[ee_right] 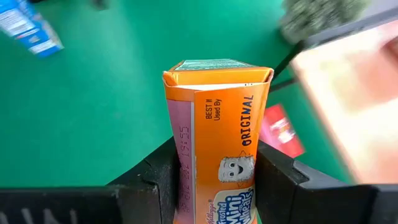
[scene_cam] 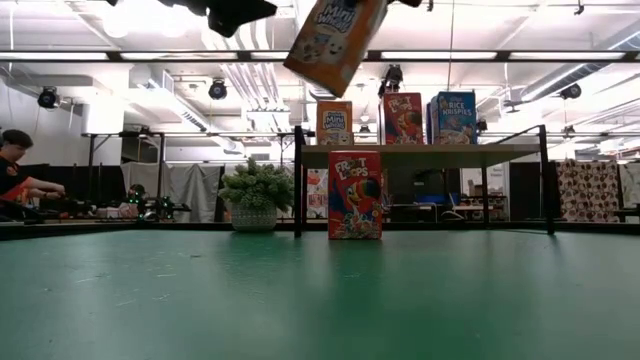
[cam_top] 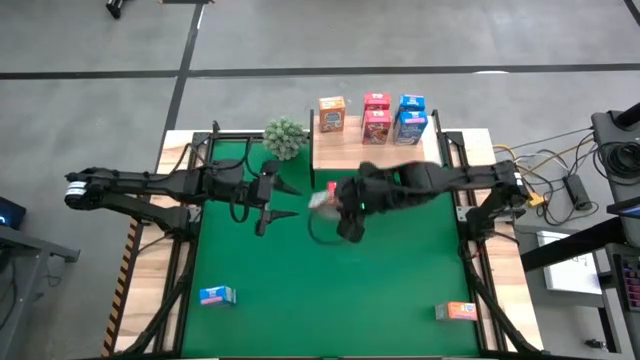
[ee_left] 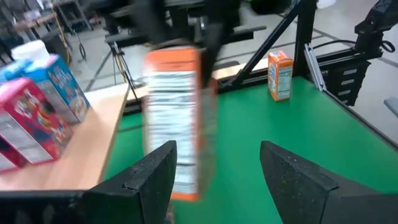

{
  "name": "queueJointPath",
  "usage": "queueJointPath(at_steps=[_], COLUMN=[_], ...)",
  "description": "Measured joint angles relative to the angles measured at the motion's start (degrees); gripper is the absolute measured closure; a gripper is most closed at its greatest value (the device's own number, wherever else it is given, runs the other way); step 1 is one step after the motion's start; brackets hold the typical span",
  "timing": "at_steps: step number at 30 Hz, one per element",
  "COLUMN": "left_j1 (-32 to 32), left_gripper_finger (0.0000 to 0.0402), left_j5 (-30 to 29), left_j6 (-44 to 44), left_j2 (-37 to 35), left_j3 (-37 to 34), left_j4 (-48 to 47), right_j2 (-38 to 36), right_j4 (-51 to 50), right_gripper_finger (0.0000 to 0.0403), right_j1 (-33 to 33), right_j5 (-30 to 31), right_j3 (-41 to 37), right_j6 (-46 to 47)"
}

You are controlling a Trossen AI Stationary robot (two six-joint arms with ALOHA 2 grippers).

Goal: Stack cereal on shelf
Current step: Put the left orange cereal box on the shelf aligned with the other orange cereal box

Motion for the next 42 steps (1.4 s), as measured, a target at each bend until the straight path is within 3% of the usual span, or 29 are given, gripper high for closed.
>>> queueJointPath(at_steps=[19,34,42], left_j1=[3.55,5.73,5.73], left_gripper_finger=[0.0187,0.0187,0.0187], left_j5=[-0.20,-4.57,-4.57], left_j6=[9.26,9.38,9.38], left_j2=[-3.24,-2.98,-2.98], left_j3=[0.00,0.01,0.01], left_j4=[-0.30,-0.18,0.35], right_j2=[0.09,0.17,0.17], right_j4=[0.39,3.64,3.87], right_gripper_finger=[0.0252,0.0250,0.0200], right_j1=[-21.18,-24.06,-24.10], right_j5=[0.07,-0.05,-0.05], right_j3=[3.39,-2.63,-4.23], right_j6=[-19.73,-25.12,-25.03])
